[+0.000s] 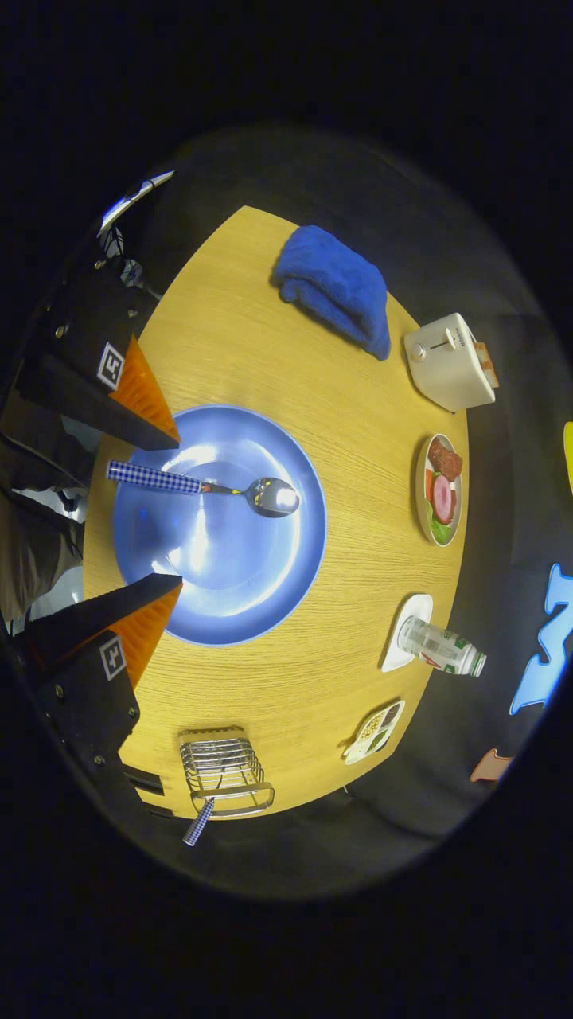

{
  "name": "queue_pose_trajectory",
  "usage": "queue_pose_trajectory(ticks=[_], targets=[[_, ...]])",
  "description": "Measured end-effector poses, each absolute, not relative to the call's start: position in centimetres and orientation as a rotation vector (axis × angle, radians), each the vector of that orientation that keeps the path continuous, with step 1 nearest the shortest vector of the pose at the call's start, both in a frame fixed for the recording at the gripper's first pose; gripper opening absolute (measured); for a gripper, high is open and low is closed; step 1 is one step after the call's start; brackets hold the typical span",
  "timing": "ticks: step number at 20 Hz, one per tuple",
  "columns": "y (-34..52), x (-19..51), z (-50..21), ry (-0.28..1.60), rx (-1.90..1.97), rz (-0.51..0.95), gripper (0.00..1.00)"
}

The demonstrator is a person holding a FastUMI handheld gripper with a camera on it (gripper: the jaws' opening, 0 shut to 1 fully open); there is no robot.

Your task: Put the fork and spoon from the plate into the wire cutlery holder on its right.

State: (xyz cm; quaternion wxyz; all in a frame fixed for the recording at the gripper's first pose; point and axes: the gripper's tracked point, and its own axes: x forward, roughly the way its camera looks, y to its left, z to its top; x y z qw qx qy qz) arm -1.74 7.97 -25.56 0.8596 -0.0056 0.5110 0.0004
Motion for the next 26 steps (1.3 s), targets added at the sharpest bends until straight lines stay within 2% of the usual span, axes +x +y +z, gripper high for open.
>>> queue_pose_trajectory(ticks=[5, 6, 7, 8, 9, 12, 15, 16, 17, 26], targets=[[8.3, -2.4, -28.8, 1.185, -0.047, 0.036, 0.96], [8.3, -2.6, -29.1, 1.204, -0.055, 0.045, 0.91], [8.3, -2.5, -29.3, 1.216, -0.066, 0.054, 0.85], [8.1, -2.5, -29.3, 1.235, -0.092, 0.066, 0.73], [8.2, -2.5, -29.5, 1.252, -0.119, 0.089, 0.7], [8.0, -2.8, -30.0, 1.304, -0.134, 0.12, 0.37], [7.9, -3.1, -31.6, 1.336, -0.13, 0.127, 0.37], [7.7, -2.4, -30.5, 1.326, -0.119, 0.123, 0.04], [7.5, -2.1, -32.2, 1.338, -0.123, 0.125, 0.04], [3.5, -3.9, -26.2, 1.347, -0.252, 0.198, 0.04]])
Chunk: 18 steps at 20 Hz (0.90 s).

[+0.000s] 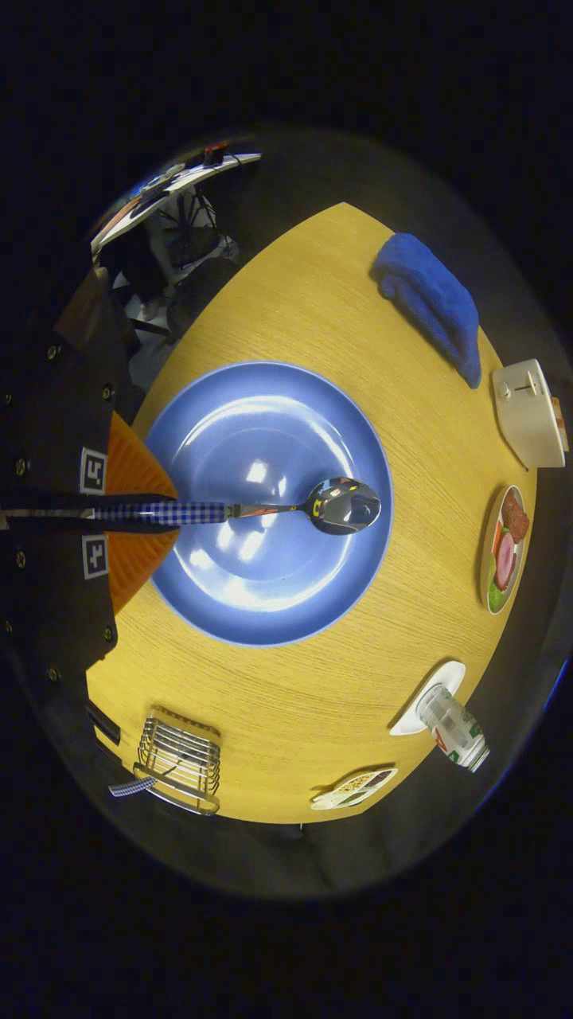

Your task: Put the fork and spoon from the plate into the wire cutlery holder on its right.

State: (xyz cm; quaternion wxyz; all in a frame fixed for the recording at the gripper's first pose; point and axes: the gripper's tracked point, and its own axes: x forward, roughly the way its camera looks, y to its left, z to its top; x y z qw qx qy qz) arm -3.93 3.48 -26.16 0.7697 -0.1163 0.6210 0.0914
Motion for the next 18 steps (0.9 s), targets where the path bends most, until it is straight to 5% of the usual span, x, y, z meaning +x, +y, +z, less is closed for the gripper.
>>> queue_pose_trajectory(ticks=[18], targets=[[-10.0, -10.8, -19.4, 1.45, -0.27, 0.047, 0.04]])
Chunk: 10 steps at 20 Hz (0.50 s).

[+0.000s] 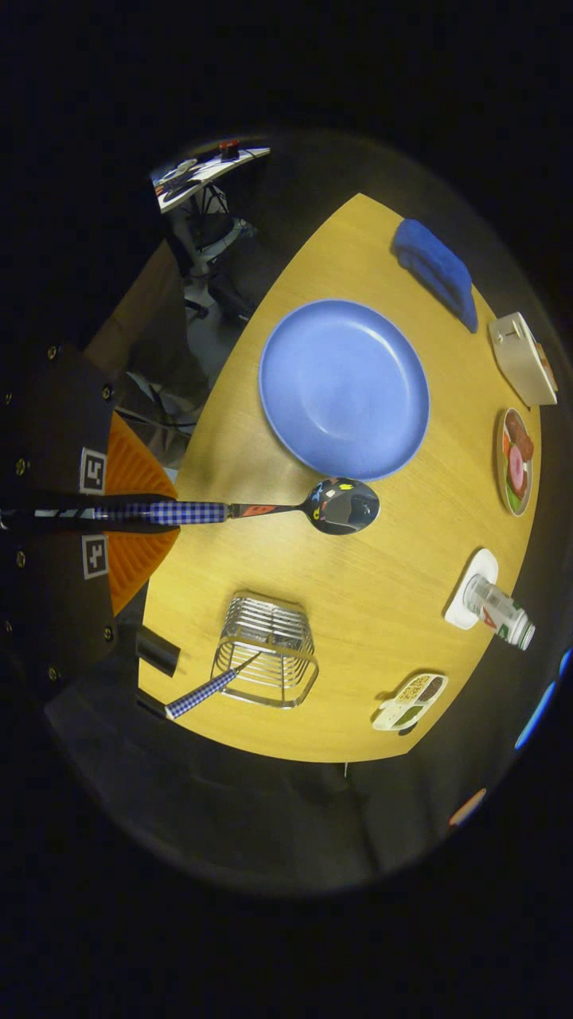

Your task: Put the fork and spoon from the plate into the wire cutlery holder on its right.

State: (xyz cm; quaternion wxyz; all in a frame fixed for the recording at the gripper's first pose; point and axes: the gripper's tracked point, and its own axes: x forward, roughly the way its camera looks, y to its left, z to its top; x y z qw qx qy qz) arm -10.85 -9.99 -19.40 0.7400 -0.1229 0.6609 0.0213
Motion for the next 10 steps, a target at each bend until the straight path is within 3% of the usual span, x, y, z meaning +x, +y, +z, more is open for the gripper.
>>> queue_pose_trajectory(ticks=[10], targets=[[-18.6, -13.0, -16.3, 1.559, -0.315, -0.112, 0.04]])
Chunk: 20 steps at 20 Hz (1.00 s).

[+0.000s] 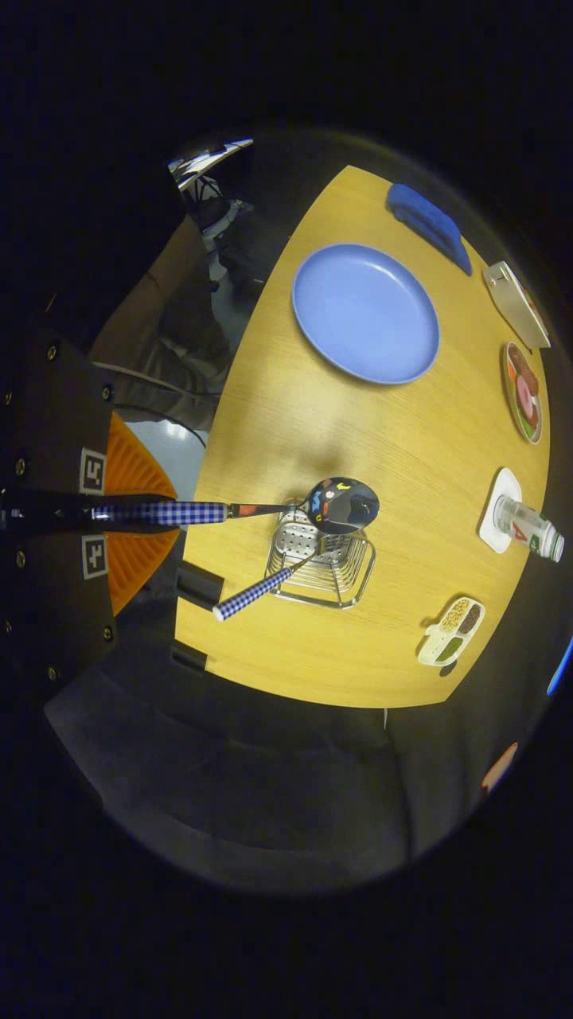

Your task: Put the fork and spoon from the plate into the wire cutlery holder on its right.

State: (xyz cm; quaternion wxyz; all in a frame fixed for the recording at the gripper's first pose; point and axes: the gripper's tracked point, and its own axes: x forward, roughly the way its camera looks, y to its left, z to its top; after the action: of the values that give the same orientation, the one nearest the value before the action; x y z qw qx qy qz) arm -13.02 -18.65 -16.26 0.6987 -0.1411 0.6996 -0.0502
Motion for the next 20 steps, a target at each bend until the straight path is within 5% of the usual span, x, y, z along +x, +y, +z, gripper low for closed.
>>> queue_pose_trajectory(ticks=[20], targets=[[-23.4, -10.8, -17.6, 1.815, -0.469, -0.093, 0.04]])
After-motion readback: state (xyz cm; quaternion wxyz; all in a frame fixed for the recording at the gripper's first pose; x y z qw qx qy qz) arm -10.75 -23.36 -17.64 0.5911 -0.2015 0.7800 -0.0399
